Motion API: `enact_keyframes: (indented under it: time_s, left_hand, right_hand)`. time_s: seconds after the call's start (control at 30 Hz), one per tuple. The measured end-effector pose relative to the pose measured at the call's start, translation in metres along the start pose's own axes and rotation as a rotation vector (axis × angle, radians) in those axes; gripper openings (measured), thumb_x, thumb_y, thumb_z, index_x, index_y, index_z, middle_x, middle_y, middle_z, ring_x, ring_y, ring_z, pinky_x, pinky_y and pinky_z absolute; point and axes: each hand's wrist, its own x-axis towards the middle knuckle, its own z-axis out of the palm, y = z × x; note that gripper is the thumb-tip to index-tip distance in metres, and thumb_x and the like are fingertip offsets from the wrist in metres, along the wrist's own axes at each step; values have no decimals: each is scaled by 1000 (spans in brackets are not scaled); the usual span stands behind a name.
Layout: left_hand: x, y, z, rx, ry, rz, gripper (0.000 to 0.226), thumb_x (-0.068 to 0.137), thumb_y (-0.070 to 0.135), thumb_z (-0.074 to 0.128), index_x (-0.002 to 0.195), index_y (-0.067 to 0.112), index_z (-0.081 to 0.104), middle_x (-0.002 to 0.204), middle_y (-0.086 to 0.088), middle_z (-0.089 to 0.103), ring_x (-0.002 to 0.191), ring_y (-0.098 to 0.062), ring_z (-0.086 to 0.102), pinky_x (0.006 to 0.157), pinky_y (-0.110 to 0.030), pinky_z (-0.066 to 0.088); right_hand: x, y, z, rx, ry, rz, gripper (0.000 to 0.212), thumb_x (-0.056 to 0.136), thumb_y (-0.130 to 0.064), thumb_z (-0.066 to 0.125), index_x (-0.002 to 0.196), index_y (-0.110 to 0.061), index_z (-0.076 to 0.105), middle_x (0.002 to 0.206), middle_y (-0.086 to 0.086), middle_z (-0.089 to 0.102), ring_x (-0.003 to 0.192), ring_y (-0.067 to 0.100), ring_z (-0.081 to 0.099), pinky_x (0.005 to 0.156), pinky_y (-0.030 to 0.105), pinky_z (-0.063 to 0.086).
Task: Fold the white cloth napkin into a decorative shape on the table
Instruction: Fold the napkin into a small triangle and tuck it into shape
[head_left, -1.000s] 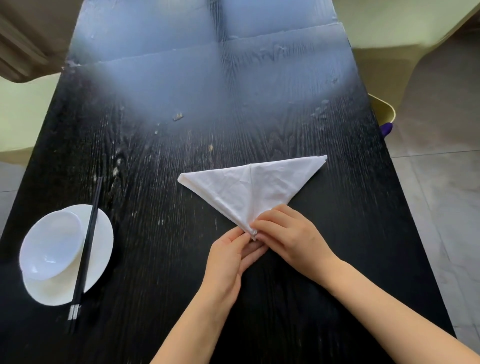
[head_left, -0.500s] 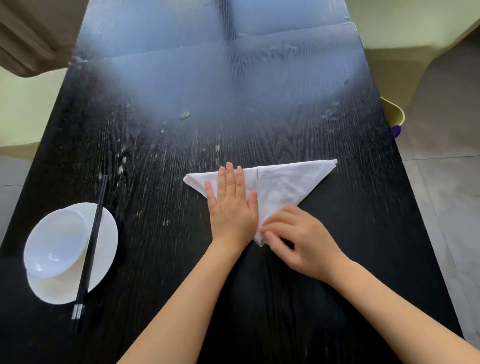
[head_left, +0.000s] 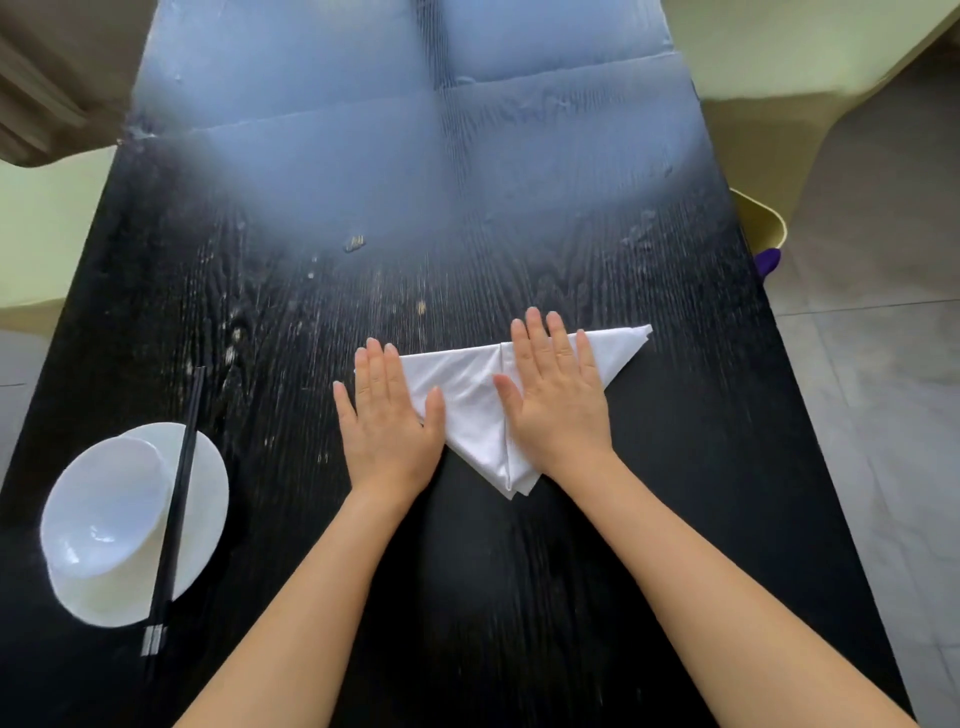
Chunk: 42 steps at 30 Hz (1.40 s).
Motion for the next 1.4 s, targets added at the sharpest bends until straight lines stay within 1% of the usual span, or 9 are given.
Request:
enact_keyframes:
  time_s: [0.43,0.53,0.67,0.77,0.9,1.07,1.17,1.23,1.4]
  left_hand:
    - [-4,-1,-12,-113,1,-41,81,83,56,3,149,8,2,159,-10,-1,146,-21,-4,118,-47,-5]
    - [-31,38,-30,-234,114,204,62,93,42,18,148,11,16,157,-12,14,145,-25,9,116,-43,0]
    - [-81,69,-15,-307,105,435,42,91,21,40,128,7,53,139,-15,49,132,-31,43,108,-44,33]
    - [-92,64,-2,-292,96,410,42,88,19,42,123,4,58,133,-14,56,126,-30,50,104,-42,39]
    - [-87,71,-12,-227,48,385,46,81,34,44,114,7,61,125,-11,62,119,-28,57,102,-38,45]
    - [-79,85,-28,-230,52,278,60,68,49,65,110,7,55,97,-4,62,71,-19,64,62,-26,52]
    - [-73,94,-41,-199,21,115,82,71,60,59,129,4,49,95,-3,63,57,-18,61,48,-24,42]
    - [-66,98,-53,-370,-50,-7,72,83,54,49,138,10,37,107,-3,62,77,-28,64,63,-32,46]
    - [-41,73,-58,-892,-159,-261,25,92,32,44,100,17,62,89,-5,71,87,-26,65,74,-38,50]
  right_hand:
    - [-11,62,-13,-65,0,150,73,85,-49,-10,149,-15,2,159,3,2,146,17,-2,118,41,-4]
    - [-10,62,-15,14,33,112,74,85,-49,-4,148,-13,13,158,4,12,145,19,8,117,42,2]
    - [-5,78,-37,313,207,150,59,86,-43,35,130,-7,49,135,13,50,122,35,42,103,45,32]
    - [1,88,-55,233,76,164,40,84,-35,60,117,-13,58,116,10,55,109,32,44,91,42,37]
    - [14,84,-77,382,-126,203,24,77,-31,67,92,-14,59,98,6,60,93,24,54,73,33,42]
    - [7,57,-108,1113,-129,335,20,79,-5,66,89,9,58,78,17,58,72,19,62,48,22,53]
    - [5,19,-116,1088,-3,310,16,77,-9,66,82,4,58,72,15,60,68,24,64,49,34,58]
    - [2,-11,-118,980,64,254,15,75,-17,67,78,-4,60,67,6,63,64,22,66,57,41,59]
    - [-15,-47,-113,872,-11,13,18,83,-30,64,97,-18,60,92,-6,66,86,8,63,78,27,52]
